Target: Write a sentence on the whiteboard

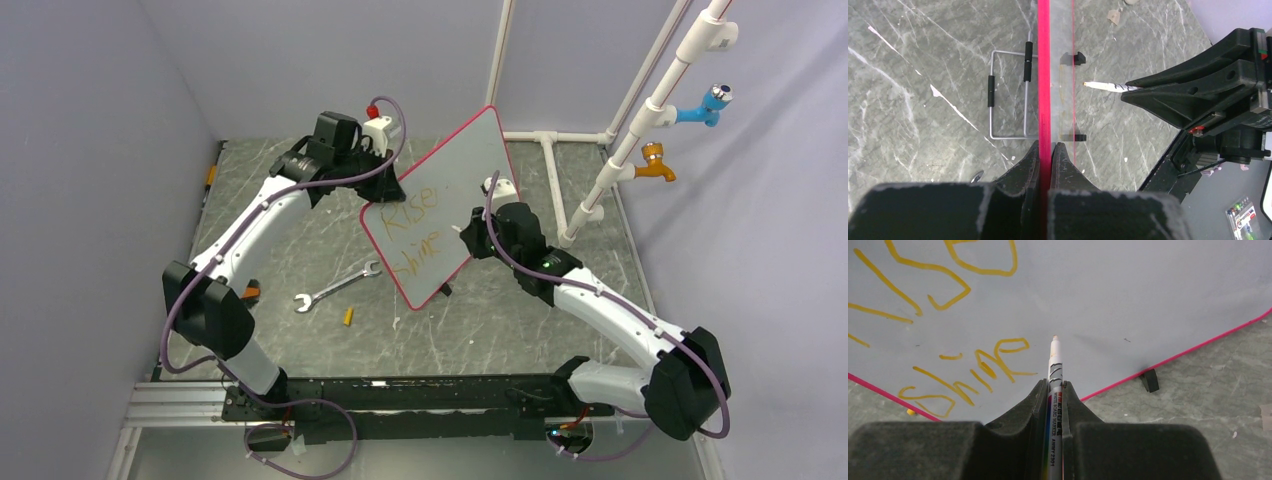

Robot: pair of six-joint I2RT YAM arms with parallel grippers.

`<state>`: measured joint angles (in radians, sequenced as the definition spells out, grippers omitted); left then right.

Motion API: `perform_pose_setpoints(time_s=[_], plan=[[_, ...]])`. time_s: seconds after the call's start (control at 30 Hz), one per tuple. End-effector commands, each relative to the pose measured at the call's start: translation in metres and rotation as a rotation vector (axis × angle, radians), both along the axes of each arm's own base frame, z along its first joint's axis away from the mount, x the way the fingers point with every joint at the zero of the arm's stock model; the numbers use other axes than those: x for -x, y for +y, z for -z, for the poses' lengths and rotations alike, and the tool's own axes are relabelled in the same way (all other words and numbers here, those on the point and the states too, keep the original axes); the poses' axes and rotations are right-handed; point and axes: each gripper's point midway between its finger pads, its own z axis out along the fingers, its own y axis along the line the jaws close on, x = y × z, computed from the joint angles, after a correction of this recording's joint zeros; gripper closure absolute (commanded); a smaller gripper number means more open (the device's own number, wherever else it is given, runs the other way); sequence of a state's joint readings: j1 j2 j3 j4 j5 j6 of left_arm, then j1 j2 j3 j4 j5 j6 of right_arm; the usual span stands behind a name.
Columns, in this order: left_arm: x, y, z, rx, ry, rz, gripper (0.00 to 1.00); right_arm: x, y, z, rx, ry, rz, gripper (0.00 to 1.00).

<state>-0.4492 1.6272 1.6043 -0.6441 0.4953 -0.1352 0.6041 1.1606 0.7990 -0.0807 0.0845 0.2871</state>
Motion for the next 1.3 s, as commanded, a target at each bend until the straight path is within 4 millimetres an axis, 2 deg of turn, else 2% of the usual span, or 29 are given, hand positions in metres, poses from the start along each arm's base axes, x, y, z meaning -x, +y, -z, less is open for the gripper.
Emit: perform_pose_setpoints(time_s=[0.0, 0.3, 0.47, 0.93, 1.03, 1.27], plan=[[0.003, 0.035, 0.057, -0.287, 0.012, -0.027, 1.0, -0.001, 0.0, -0.03, -0.044, -0.076, -0.013, 1.0], [-0.001, 0.038, 0.07, -0.315, 0.015, -0.033, 1.0, 0.005, 0.0, -0.026, -0.04, -0.08, -0.045, 1.0], [-0.005, 0.04, 0.077, -0.32, 0.036, -0.041, 1.0, 0.001, 0.003, -0.026, -0.059, -0.076, -0.051, 1.0], [-0.007, 0.041, 0.081, -0.302, 0.06, -0.057, 1.0, -0.027, 0.017, -0.042, -0.088, -0.111, -0.041, 1.0], [-0.003, 0.036, 0.079, -0.265, 0.093, -0.06, 1.0, -0.034, 0.02, -0.044, -0.087, -0.116, -0.042, 1.0], [-0.002, 0.036, 0.076, -0.255, 0.091, -0.068, 1.0, -0.045, 0.02, -0.046, -0.083, -0.121, -0.032, 1.0]])
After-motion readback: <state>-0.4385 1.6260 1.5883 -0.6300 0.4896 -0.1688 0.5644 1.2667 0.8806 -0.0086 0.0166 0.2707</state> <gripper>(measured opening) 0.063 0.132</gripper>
